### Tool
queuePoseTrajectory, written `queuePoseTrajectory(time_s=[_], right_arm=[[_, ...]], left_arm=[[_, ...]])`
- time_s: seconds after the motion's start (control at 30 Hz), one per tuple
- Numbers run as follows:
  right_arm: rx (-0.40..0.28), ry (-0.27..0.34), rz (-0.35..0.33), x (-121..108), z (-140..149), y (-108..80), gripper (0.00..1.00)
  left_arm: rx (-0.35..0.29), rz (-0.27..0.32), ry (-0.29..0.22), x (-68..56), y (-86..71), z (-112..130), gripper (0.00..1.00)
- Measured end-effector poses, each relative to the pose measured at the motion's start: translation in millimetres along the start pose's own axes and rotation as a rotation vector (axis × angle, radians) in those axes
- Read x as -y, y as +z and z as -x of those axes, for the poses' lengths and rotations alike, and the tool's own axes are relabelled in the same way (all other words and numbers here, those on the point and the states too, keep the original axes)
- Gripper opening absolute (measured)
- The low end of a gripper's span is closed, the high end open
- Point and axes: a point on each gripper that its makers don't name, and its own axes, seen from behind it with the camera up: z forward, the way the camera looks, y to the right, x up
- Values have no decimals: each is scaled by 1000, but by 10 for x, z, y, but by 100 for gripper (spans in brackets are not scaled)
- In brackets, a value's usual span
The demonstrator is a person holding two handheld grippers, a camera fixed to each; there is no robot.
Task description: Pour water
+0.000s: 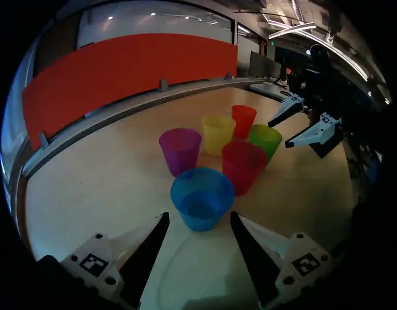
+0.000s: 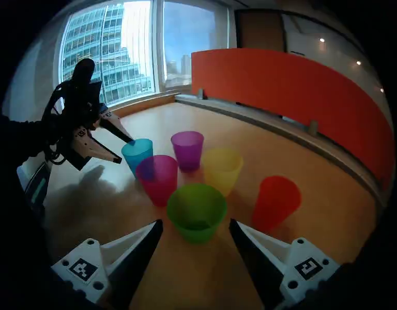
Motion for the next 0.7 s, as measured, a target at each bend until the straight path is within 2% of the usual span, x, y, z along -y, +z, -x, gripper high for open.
queuePoseTrajectory(time_s=[0.7], right_arm=[[31,8,-16,-32,47,321,100]], left_arm=[[28,42,18,-7,300,-54,87]])
